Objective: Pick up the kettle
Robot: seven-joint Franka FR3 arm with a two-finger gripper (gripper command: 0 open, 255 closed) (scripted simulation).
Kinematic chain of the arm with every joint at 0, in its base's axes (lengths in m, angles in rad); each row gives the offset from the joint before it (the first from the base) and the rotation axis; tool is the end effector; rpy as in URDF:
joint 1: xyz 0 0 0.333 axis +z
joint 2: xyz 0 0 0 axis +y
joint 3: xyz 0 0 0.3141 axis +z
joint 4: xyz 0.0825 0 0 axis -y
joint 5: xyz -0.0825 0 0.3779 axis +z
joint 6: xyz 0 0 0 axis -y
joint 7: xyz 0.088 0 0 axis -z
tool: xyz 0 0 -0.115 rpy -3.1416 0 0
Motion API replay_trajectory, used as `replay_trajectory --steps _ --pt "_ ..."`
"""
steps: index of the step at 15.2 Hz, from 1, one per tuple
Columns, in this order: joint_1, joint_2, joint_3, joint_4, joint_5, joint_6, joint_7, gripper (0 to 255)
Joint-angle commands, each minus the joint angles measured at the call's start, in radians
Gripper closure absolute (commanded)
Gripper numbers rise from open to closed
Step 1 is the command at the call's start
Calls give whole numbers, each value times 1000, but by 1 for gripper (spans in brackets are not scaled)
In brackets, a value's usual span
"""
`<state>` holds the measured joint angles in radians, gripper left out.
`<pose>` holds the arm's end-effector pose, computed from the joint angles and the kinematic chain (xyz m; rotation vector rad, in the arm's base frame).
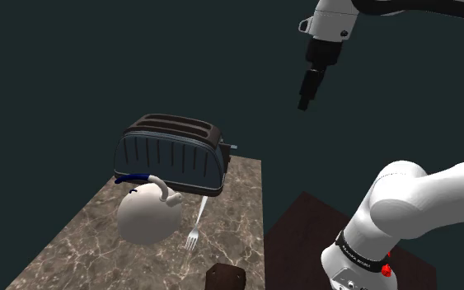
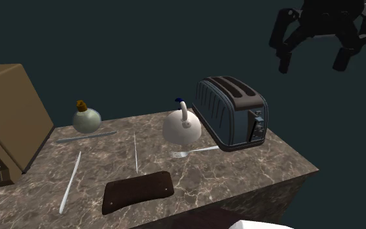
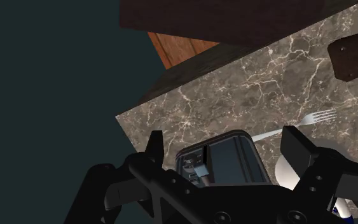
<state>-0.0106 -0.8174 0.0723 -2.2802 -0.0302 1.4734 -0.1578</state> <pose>0.2831 0.0223 0.6162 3.0441 0.2960 0.0068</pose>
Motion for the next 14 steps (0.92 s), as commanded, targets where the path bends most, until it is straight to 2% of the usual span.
replay_trajectory --steps 1,7,14 --pt "0 0 0 0 0 0 0 0" --pt "32 173 74 18 39 113 37 0" --pt "64 400 160 86 57 224 83 0"
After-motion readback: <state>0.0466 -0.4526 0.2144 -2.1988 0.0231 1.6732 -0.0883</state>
